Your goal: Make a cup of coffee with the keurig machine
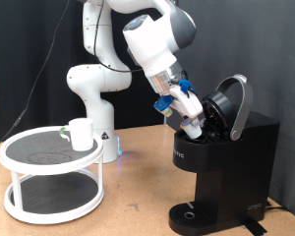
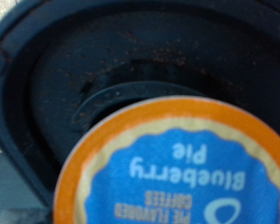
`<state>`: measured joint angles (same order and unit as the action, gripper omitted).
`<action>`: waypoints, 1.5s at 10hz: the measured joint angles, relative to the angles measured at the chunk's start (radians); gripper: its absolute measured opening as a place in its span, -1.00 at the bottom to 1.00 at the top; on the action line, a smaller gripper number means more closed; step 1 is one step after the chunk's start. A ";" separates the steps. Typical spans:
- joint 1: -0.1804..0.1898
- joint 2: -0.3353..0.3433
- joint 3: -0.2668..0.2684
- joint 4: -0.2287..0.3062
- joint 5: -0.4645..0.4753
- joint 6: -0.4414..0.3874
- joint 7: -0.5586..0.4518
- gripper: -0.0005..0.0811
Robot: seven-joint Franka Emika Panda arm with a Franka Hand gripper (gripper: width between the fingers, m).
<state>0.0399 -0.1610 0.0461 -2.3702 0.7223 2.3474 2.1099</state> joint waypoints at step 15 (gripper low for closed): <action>-0.011 -0.057 -0.017 0.009 0.095 -0.128 -0.078 0.81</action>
<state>0.0291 -0.2180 0.0292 -2.3613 0.8176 2.2191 2.0319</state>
